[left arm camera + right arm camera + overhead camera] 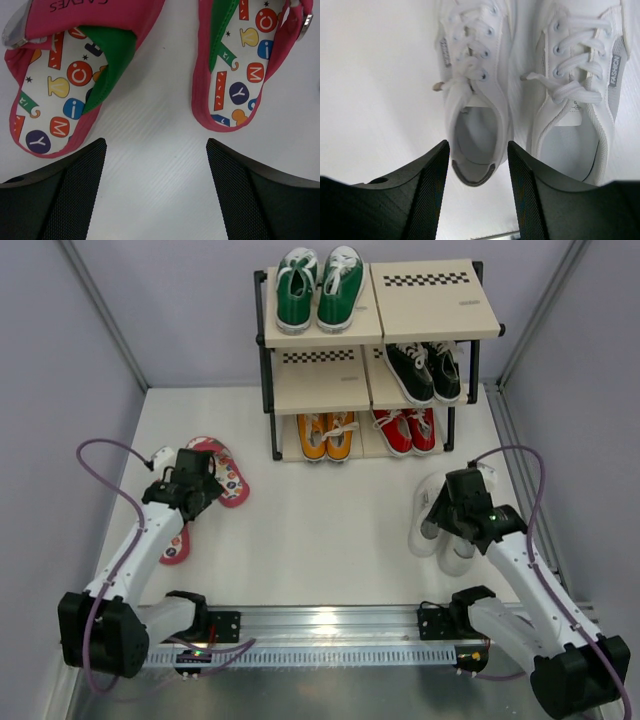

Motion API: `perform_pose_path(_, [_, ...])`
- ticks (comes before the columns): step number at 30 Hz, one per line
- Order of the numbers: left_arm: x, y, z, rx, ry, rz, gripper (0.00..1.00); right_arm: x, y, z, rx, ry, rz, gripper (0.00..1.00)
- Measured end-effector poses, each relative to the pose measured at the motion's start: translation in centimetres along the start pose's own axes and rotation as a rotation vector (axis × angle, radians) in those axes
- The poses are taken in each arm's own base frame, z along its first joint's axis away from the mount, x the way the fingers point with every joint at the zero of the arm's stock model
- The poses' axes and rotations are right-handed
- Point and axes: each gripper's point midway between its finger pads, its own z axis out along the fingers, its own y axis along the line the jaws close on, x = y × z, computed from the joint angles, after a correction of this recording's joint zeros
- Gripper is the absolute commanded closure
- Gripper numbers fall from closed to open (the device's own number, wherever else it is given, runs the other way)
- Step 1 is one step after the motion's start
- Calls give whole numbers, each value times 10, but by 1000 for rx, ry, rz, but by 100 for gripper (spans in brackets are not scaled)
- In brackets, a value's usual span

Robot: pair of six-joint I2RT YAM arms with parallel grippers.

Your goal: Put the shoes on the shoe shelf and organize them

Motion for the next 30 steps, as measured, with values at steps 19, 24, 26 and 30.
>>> perform_pose_path(19, [-51, -51, 88, 54, -69, -79, 28, -37, 43, -46, -234, -91, -20, 44])
perform_pose_path(24, [-48, -57, 108, 44, -69, -56, 31, -38, 48, -43, -245, -86, -37, 44])
perform_pose_path(26, [-47, -58, 114, 38, -66, -48, 34, -39, 48, -41, -243, -84, -44, 44])
perform_pose_path(30, [-47, -62, 124, 34, -67, -35, 55, -40, 50, -38, -238, -79, -53, 44])
